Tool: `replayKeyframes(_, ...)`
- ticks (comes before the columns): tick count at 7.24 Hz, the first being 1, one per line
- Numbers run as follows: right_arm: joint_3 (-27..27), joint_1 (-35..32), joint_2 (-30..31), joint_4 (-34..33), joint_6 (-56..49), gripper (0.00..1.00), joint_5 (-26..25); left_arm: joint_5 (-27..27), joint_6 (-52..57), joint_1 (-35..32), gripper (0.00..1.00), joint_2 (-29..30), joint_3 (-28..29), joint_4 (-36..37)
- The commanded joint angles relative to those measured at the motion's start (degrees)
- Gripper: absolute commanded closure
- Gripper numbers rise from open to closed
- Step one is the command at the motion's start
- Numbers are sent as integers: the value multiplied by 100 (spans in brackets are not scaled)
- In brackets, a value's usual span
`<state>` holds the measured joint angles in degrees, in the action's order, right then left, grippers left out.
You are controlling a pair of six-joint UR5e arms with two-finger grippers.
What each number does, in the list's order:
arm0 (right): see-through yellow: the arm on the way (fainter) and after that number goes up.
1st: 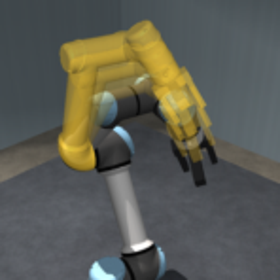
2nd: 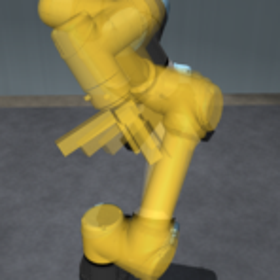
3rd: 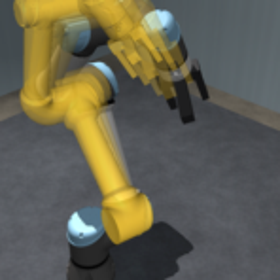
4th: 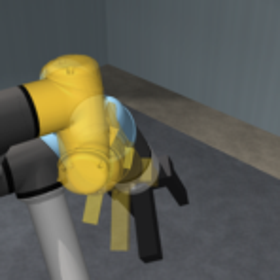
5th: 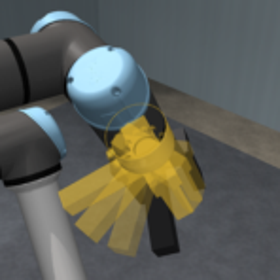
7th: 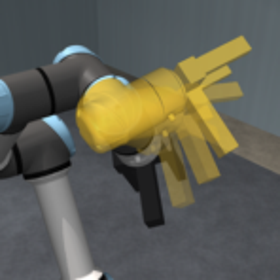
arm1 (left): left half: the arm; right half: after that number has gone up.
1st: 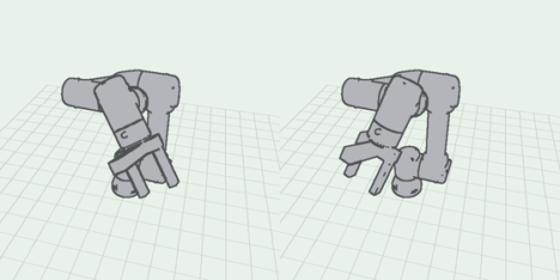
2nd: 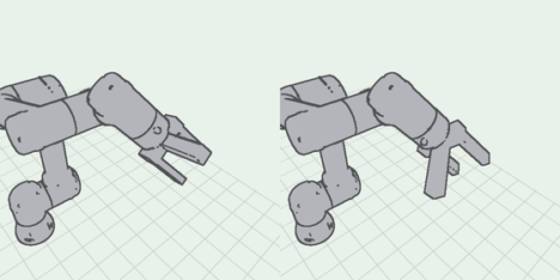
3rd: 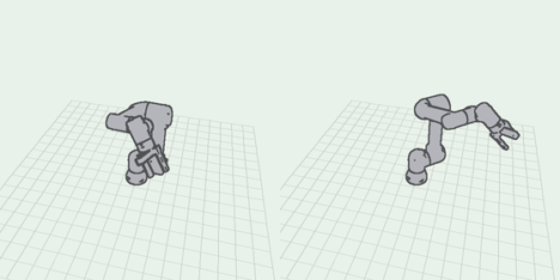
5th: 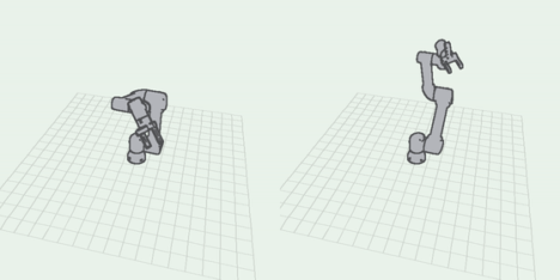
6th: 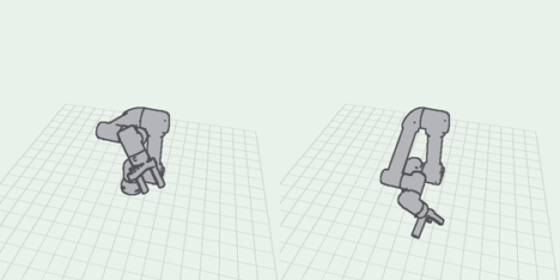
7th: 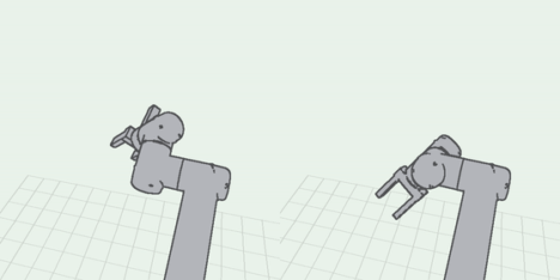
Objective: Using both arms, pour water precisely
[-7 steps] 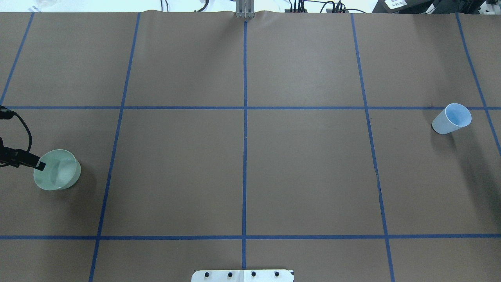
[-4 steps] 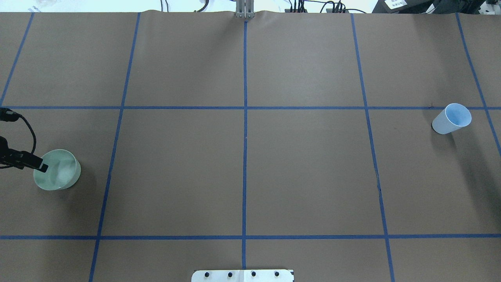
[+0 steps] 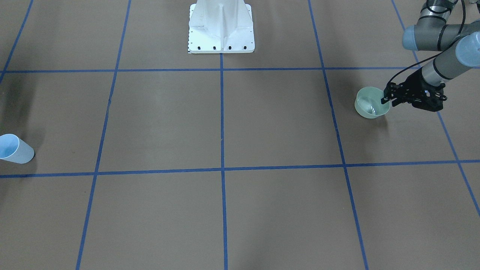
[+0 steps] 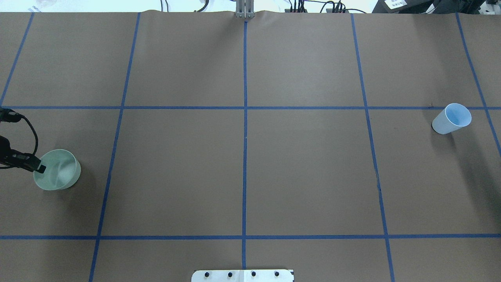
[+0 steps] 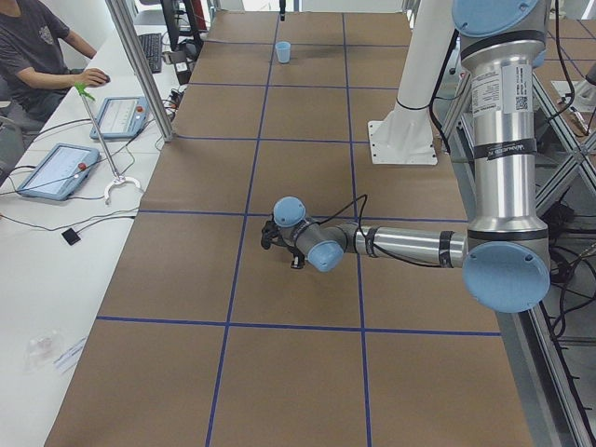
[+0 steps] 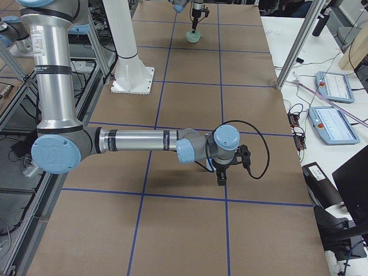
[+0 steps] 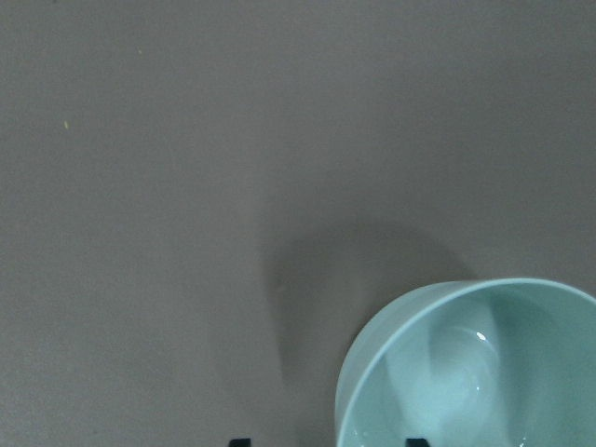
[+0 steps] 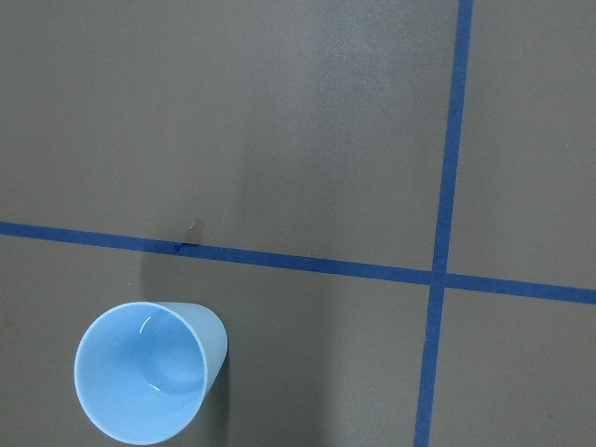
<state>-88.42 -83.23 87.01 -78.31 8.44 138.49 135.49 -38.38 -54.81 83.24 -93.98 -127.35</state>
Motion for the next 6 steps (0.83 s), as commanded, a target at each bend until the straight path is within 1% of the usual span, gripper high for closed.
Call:
replayKeyframes(1,9,9,0,-9,0,0,-6,12,-20,15,98,52,20,0)
replayKeyframes(2,9,17,0,-9,0,0,-6,21,-21,15,100,61,20,17)
replayKeyframes(3,9,17,0,-9,0,0,-6,125,-47,15,100,105,11,61)
replayKeyframes(4,9,17,0,-9,0,0,-6,875,-151,15,100,236,64,114)
replayKeyframes(5,9,17,9,-9,0,0,-6,1091,-509,6,100,263,12,114)
replayKeyframes(6,9,26,9,-9,0,0,3,1084,-1052,6,100,498,64,140)
